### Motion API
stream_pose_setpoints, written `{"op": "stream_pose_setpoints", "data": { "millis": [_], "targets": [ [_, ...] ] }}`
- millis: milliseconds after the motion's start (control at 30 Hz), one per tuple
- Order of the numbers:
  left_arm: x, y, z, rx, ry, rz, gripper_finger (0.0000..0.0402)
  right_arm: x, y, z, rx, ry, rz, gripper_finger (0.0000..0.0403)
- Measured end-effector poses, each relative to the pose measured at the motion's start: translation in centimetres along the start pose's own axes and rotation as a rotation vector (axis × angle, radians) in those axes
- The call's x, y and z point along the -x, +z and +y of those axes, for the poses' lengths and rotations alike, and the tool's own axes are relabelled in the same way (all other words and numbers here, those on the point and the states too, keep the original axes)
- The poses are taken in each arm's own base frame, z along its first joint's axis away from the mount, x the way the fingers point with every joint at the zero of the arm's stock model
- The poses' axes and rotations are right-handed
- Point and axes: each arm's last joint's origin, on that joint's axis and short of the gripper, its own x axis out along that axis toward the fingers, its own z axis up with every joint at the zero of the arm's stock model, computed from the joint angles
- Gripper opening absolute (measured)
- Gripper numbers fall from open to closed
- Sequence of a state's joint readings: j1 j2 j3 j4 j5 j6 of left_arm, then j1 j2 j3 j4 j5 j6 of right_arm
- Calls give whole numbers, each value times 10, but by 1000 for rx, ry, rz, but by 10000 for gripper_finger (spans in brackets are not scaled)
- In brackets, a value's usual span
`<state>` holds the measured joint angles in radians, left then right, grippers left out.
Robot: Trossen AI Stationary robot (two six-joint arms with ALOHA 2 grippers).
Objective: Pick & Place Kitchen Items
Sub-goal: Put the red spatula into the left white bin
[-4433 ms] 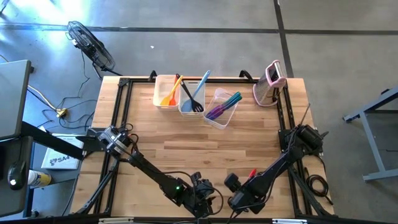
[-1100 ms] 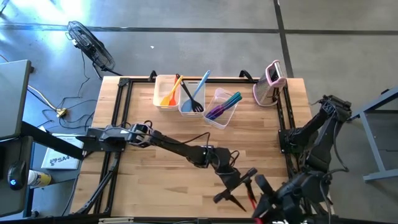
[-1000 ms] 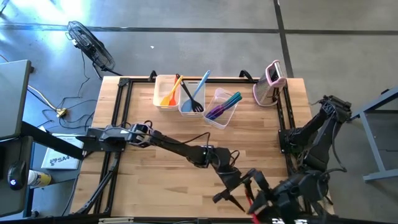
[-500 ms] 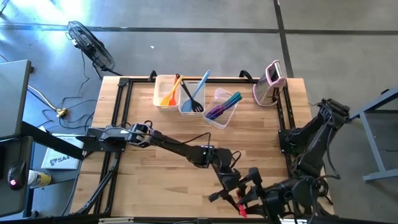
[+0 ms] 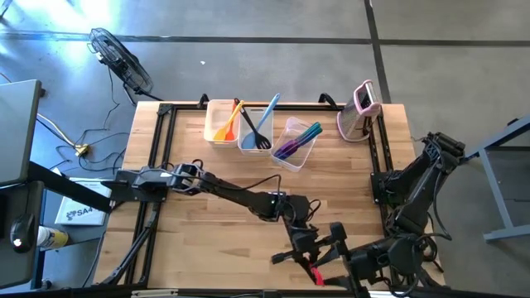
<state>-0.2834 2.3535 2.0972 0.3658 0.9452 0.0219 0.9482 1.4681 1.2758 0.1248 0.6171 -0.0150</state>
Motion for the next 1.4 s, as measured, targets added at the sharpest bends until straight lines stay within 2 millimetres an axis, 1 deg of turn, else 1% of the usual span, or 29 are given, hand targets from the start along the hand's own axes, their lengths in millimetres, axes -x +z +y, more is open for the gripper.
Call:
{"op": "stream_pose_setpoints", "data": {
  "millis": [100, 167, 233, 300, 433, 533, 633, 733, 833, 900, 933, 967, 1033, 1100, 1167, 1267, 1300, 1333, 1367, 1400],
  "targets": [
    [0, 0, 0, 7, -14, 2, 1, 0, 4, 1, -71, 19, -35, 237],
    [1, -1, 1, 13, -10, 7, 1, 2, 7, 2, -82, 29, -59, 277],
    [2, -1, 1, 14, -7, 5, 1, 4, 11, 5, -64, 31, -98, 307],
    [4, -1, 3, 16, -3, 5, 1, 8, 17, 8, -39, 17, -154, 325],
    [8, 3, 5, 64, 56, 22, 0, 29, 31, 21, 39, -104, -228, 333],
    [15, 14, 5, 106, 147, 68, 0, 52, 40, 33, 83, -219, -244, 329],
    [24, 26, 3, 108, 315, 168, 0, 72, 42, 45, 123, -325, -185, 323],
    [35, 43, -4, 95, 487, 304, 0, 83, 41, 51, 94, -384, -133, 317],
    [52, 68, -19, 90, 651, 457, 0, 86, 36, 55, 65, -399, -107, 313],
    [65, 91, -33, 95, 753, 532, 0, 84, 31, 57, 61, -398, -94, 313],
    [71, 99, -39, 104, 792, 572, 0, 82, 29, 57, 57, -399, -87, 313],
    [77, 112, -45, 97, 836, 576, 0, 80, 26, 56, 54, -402, -79, 313],
    [92, 134, -62, 109, 925, 638, 0, 75, 22, 54, 45, -420, -63, 313],
    [107, 156, -79, 115, 1029, 660, 0, 70, 17, 51, 38, -439, -46, 312],
    [126, 177, -100, 126, 1158, 715, 0, 66, 12, 47, 31, -466, -30, 312],
    [154, 199, -127, 69, 1412, 854, 0, 60, 5, 42, 21, -487, -11, 312],
    [163, 199, -136, 45, 1490, 961, 0, 58, 3, 41, 20, -493, -5, 312],
    [171, 201, -141, 15, 1571, 1041, 0, 57, 1, 39, 16, -500, 0, 312],
    [181, 206, -149, -17, 1646, 1103, 0, 55, -1, 38, 7, -506, 5, 312],
    [189, 206, -157, -41, 1672, 1211, 0, 54, -2, 36, 5, -515, 10, 312]
  ]
}}
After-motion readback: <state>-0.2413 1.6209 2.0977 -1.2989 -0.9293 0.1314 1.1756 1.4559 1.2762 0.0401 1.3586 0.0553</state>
